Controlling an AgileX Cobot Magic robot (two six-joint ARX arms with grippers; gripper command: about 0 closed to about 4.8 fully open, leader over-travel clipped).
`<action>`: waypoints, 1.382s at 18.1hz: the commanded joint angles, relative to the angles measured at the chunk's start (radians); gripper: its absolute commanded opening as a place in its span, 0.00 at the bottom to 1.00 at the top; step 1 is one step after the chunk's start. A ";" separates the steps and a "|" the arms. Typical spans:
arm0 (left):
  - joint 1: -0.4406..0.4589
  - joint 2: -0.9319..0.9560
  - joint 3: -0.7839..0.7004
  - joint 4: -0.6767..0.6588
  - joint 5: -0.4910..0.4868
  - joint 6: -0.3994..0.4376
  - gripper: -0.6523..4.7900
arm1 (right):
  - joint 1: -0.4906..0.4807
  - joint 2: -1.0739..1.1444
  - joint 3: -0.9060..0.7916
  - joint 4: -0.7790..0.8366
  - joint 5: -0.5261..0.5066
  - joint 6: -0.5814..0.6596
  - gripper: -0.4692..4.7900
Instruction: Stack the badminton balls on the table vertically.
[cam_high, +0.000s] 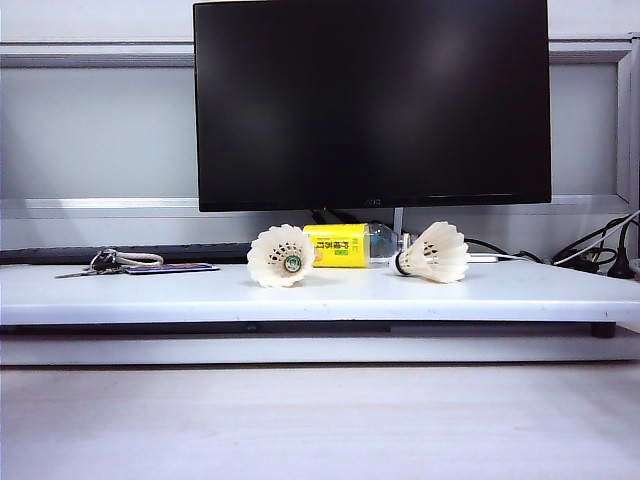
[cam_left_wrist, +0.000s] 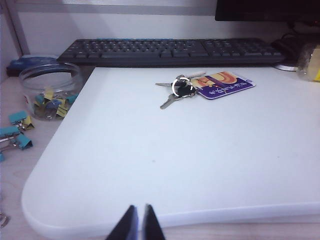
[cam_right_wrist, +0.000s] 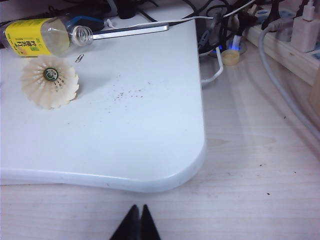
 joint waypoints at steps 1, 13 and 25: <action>0.000 -0.003 -0.002 0.011 0.004 0.000 0.18 | 0.002 -0.002 -0.001 -0.002 0.002 -0.003 0.11; 0.000 -0.003 -0.002 0.011 0.004 0.001 0.18 | 0.002 -0.002 -0.001 0.000 0.002 -0.003 0.11; 0.000 -0.003 -0.002 0.014 0.067 -0.123 0.18 | 0.002 -0.002 -0.001 0.001 -0.006 0.199 0.11</action>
